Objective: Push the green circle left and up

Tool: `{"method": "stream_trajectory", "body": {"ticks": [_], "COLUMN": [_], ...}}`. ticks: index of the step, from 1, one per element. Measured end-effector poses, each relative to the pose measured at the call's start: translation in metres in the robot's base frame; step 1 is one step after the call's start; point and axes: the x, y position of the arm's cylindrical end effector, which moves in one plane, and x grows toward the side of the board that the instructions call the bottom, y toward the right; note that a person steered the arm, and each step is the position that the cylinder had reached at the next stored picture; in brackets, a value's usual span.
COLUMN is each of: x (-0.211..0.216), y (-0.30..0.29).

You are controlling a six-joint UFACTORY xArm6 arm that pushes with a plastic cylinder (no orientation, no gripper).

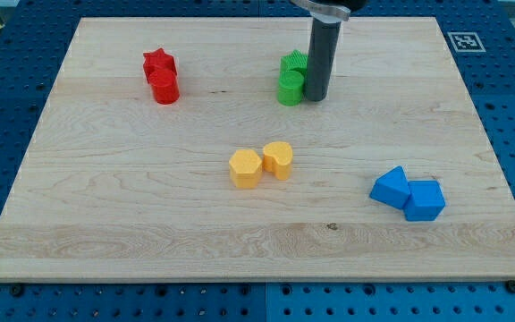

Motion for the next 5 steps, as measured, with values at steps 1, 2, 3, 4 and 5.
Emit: {"method": "stream_trajectory", "body": {"ticks": [1, 2, 3, 4, 5], "x": [0.000, 0.000, 0.000, 0.000, -0.003], "y": [-0.009, -0.034, -0.037, -0.046, -0.051]}}
